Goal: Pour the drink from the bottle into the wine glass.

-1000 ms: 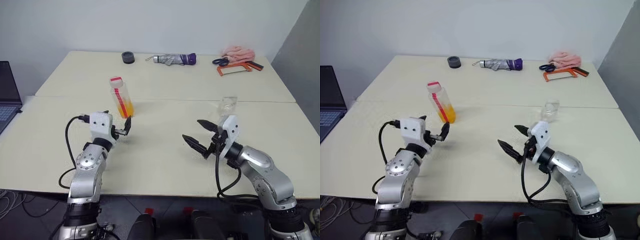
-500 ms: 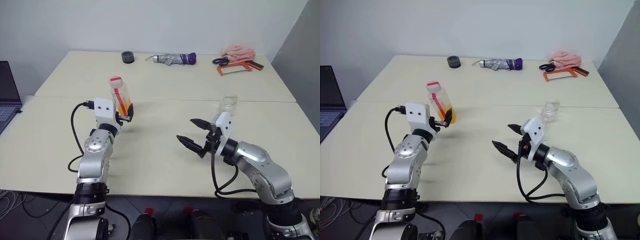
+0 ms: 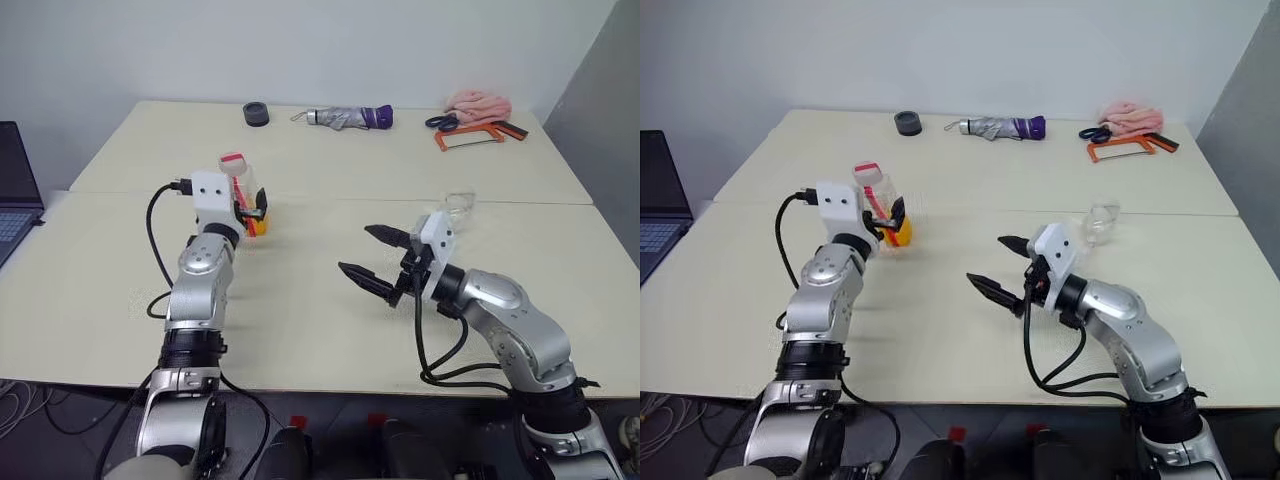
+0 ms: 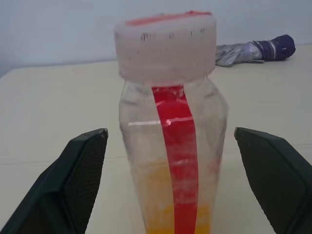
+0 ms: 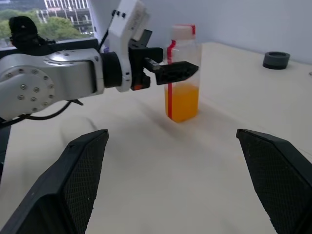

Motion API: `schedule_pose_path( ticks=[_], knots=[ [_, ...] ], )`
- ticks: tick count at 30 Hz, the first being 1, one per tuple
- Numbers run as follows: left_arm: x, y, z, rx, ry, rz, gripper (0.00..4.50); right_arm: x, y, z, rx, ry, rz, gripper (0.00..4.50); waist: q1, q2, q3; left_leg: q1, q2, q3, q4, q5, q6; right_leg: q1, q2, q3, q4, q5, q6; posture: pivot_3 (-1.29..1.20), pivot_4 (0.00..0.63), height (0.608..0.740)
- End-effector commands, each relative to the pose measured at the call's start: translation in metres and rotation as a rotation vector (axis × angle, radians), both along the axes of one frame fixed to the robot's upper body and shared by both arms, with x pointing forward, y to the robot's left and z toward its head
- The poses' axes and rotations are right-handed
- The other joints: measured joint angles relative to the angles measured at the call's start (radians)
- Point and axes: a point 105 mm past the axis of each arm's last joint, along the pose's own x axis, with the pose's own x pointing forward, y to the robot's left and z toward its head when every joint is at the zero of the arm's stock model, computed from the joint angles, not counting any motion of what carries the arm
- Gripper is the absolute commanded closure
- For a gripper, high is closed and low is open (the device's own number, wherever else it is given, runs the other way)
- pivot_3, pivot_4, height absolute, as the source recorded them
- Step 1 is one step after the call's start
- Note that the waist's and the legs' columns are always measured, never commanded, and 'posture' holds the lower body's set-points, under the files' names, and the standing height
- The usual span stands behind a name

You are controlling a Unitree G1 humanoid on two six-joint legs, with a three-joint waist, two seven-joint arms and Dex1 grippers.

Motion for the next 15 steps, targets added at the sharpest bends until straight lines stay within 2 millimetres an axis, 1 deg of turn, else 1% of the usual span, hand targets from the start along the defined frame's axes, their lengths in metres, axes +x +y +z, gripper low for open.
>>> schedule_pose_path(
  ticks=[1,5,15],
  knots=[
    [0.005,0.0,0.017,0.019,-0.052,0.006,0.06,-0.006,0.006,0.016,0.026,-0.061,0.058,0.0,0.0,0.0,0.0,0.0,0.0,0.0,0.0,0.0,0.0,0.0,0.0,0.0,0.0,0.0,0.0,0.0,0.15,0.74],
    [0.008,0.002,0.017,0.019,-0.048,0.023,0.06,-0.006,0.007,0.016,0.02,-0.065,0.063,0.0,0.0,0.0,0.0,0.0,0.0,0.0,0.0,0.0,0.0,0.0,0.0,0.0,0.0,0.0,0.0,0.0,0.15,0.74],
    [0.018,0.001,0.022,0.025,-0.04,0.024,0.06,-0.006,0.006,0.015,0.014,-0.069,0.054,0.0,0.0,0.0,0.0,-0.001,0.0,0.0,0.0,0.0,0.0,0.0,-0.001,0.0,0.0,0.0,0.0,0.0,0.15,0.74]
  ],
)
